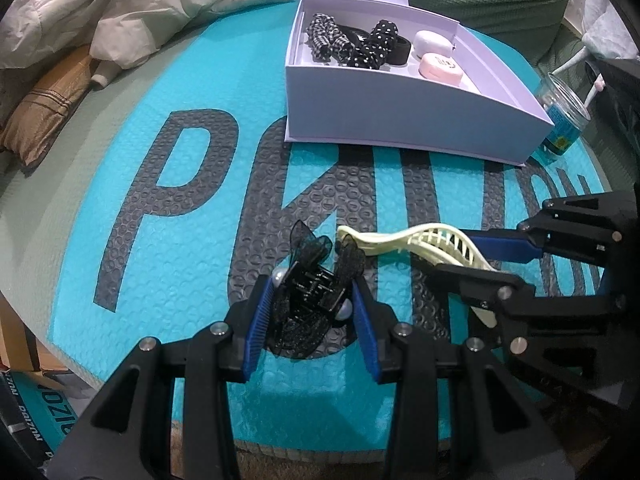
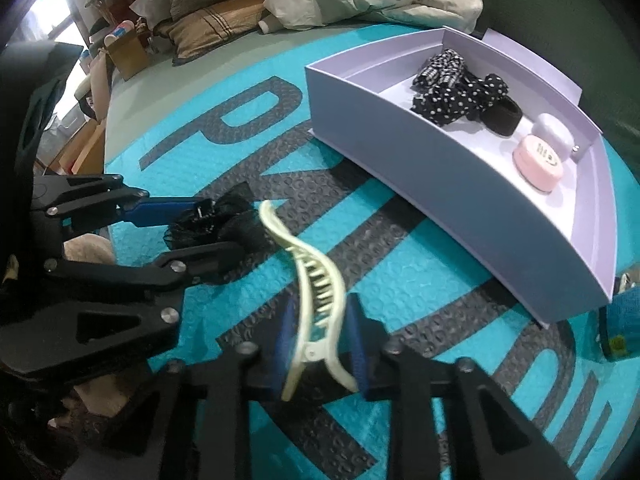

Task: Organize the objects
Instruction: 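Carry the black claw clip with the left tool while the right tool carries the cream clip over the box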

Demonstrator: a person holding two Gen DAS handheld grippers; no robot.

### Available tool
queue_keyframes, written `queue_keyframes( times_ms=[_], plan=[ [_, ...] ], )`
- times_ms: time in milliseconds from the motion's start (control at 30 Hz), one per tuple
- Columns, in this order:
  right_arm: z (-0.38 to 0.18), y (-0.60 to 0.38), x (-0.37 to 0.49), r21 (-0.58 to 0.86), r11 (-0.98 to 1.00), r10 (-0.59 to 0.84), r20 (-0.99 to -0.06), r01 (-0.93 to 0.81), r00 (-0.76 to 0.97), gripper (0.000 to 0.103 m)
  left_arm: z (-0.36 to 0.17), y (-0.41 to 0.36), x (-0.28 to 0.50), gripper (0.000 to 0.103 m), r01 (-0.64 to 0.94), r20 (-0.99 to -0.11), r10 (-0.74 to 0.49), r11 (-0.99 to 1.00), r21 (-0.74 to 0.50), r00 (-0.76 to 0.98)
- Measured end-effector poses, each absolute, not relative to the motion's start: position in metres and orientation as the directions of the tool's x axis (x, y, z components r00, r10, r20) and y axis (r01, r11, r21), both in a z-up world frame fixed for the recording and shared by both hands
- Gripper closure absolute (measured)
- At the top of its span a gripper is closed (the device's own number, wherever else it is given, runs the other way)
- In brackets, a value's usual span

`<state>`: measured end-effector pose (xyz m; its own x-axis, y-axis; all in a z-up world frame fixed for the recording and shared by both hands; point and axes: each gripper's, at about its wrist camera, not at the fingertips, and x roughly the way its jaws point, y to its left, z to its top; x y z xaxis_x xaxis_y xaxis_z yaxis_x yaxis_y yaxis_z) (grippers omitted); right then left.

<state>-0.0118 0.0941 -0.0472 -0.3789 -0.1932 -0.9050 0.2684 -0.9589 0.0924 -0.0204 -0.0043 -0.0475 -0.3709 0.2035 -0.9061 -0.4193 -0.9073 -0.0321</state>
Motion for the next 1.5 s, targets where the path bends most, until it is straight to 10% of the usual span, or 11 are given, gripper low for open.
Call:
queue_keyframes(
  times_ms=[1500],
  plan=[
    [0.035,0.157,0.023,0.059,-0.984,-0.143,-0.83,0.171,-0.539,0.083,0.024,0.062,-0.011,0.065,-0.526,-0.861,0.266,-0.851,0.001,-0.433]
  ],
)
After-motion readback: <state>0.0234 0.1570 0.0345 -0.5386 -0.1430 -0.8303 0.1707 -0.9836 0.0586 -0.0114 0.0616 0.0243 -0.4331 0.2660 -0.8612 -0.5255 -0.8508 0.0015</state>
